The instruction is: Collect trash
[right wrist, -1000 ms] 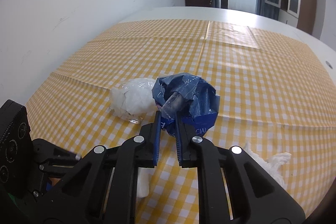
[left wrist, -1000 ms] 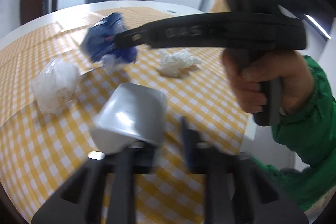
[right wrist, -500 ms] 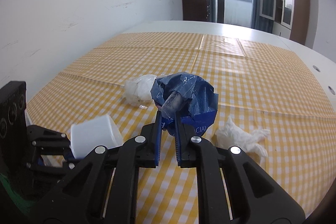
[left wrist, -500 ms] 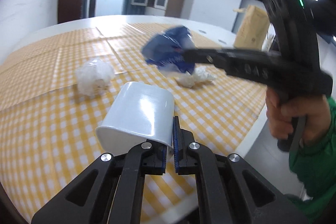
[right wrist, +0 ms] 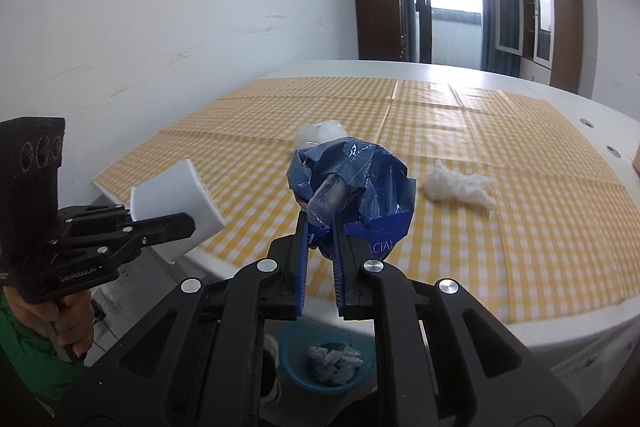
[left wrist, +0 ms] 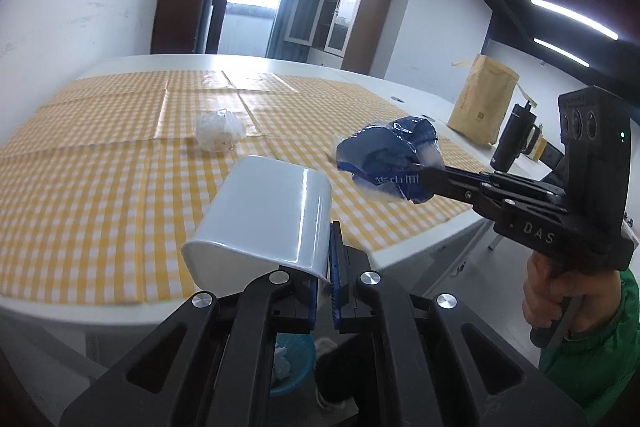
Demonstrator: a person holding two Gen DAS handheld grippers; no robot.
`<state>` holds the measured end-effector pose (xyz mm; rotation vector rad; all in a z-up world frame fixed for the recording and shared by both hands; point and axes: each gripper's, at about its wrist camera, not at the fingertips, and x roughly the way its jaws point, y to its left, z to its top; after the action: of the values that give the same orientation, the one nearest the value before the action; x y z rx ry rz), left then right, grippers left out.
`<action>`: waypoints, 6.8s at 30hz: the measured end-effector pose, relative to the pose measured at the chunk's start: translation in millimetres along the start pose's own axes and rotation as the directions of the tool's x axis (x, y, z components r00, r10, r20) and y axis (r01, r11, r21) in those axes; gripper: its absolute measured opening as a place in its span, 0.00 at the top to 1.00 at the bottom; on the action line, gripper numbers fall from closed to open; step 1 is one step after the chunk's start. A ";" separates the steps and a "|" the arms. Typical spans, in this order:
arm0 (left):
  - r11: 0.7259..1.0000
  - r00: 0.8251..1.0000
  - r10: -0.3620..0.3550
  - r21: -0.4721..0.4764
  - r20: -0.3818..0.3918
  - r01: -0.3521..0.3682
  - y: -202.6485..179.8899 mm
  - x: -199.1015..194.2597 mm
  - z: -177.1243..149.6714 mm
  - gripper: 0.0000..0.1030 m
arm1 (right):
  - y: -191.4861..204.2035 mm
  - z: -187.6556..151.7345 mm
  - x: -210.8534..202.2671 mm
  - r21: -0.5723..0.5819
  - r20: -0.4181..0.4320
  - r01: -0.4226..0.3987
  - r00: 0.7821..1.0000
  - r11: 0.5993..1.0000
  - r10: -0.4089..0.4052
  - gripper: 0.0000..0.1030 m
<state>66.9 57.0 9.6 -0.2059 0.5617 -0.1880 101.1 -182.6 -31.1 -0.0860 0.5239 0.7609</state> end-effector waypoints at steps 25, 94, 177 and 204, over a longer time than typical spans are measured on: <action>0.999 0.993 -0.040 -0.030 -0.113 0.037 -17.2 -22.9 -108.9 0.96 | 36.0 -124.6 -40.5 -0.025 -0.164 -0.090 0.983 0.996 0.084 0.90; 0.787 0.762 -0.055 -0.498 -0.645 -0.364 164.0 305.7 -223.7 0.96 | -79.5 -272.1 385.2 0.307 -0.774 0.163 0.616 0.938 0.146 0.90; 0.963 0.935 0.237 -0.066 -0.266 -0.263 33.0 74.2 -126.0 0.06 | -11.6 -162.2 89.5 0.098 -0.307 0.087 0.950 0.991 -0.053 0.19; 0.958 0.957 0.287 -0.012 -0.031 -0.288 42.7 55.6 21.8 0.06 | -103.9 -9.2 65.7 0.174 -0.006 0.192 0.981 0.966 -0.194 0.09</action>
<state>130.1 88.3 -11.0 -0.1351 0.6151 0.0967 207.2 -218.8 -82.3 0.0291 0.5604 0.5230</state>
